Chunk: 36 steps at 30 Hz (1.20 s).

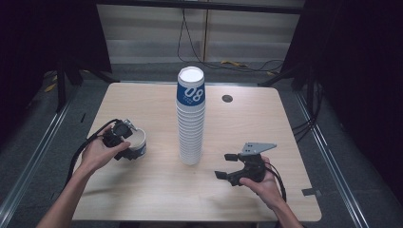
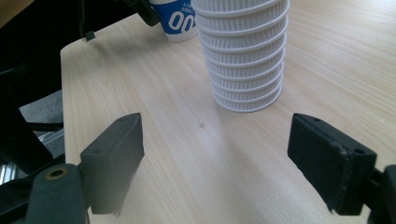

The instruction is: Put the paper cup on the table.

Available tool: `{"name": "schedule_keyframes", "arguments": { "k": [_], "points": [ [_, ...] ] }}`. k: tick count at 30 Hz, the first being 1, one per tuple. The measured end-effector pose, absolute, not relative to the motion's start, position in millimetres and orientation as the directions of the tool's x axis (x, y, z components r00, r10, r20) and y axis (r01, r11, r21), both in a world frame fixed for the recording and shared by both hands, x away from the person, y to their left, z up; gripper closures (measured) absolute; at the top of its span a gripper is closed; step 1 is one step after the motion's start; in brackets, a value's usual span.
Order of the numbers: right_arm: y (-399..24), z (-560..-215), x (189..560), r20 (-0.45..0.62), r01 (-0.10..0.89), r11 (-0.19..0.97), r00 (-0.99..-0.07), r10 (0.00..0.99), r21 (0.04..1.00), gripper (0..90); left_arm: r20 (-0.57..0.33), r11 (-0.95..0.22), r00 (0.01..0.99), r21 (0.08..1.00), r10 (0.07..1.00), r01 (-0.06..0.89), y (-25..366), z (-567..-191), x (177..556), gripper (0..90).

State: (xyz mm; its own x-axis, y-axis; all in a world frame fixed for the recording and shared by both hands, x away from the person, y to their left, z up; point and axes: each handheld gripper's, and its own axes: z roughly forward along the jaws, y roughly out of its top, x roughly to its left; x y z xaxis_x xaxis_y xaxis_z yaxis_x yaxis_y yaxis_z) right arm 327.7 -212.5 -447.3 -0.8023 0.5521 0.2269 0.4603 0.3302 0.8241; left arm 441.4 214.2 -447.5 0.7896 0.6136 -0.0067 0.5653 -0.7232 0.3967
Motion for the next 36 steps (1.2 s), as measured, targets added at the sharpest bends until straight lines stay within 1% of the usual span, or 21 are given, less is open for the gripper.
{"name": "schedule_keyframes", "arguments": {
  "k": [4,7,10,12,16,25,26,28,33,36],
  "points": [
    [-214,-448,327,0.231,0.465,0.326,-0.798,0.556,0.823,18.3,0.013,-0.712,0.778,0.413,0.628,0.567,222,-451,436,16.4],
    [-214,-447,327,0.231,0.465,0.323,-0.797,0.558,0.824,18.3,-0.008,-0.692,0.771,0.437,0.637,0.575,227,-453,432,16.5],
    [-214,-448,328,0.23,0.465,0.325,-0.797,0.559,0.824,18.3,-0.001,-0.69,0.766,0.434,0.643,0.579,228,-452,429,16.5],
    [-214,-449,330,0.244,0.482,0.312,-0.784,0.571,0.819,13.6,-0.001,-0.681,0.761,0.447,0.648,0.58,227,-449,426,16.5],
    [-215,-448,329,0.244,0.482,0.309,-0.782,0.573,0.82,14.1,0.012,-0.676,0.754,0.453,0.657,0.582,230,-449,422,16.4],
    [-216,-449,329,0.244,0.481,0.304,-0.78,0.577,0.822,14.0,-0.045,-0.58,0.704,0.53,0.709,0.618,242,-465,408,16.3],
    [-215,-449,329,0.244,0.485,0.305,-0.777,0.58,0.82,14.0,-0.039,-0.576,0.7,0.537,0.713,0.616,243,-466,407,16.4],
    [-215,-449,329,0.245,0.485,0.303,-0.777,0.581,0.82,14.0,-0.039,-0.575,0.701,0.542,0.712,0.613,244,-468,403,16.3],
    [-216,-449,328,0.241,0.483,0.301,-0.775,0.584,0.823,13.9,-0.07,-0.541,0.696,0.576,0.715,0.613,246,-470,390,16.2],
    [-216,-448,328,0.239,0.481,0.299,-0.774,0.586,0.824,13.8,-0.081,-0.543,0.715,0.594,0.694,0.594,244,-469,377,16.1]
  ]
}}
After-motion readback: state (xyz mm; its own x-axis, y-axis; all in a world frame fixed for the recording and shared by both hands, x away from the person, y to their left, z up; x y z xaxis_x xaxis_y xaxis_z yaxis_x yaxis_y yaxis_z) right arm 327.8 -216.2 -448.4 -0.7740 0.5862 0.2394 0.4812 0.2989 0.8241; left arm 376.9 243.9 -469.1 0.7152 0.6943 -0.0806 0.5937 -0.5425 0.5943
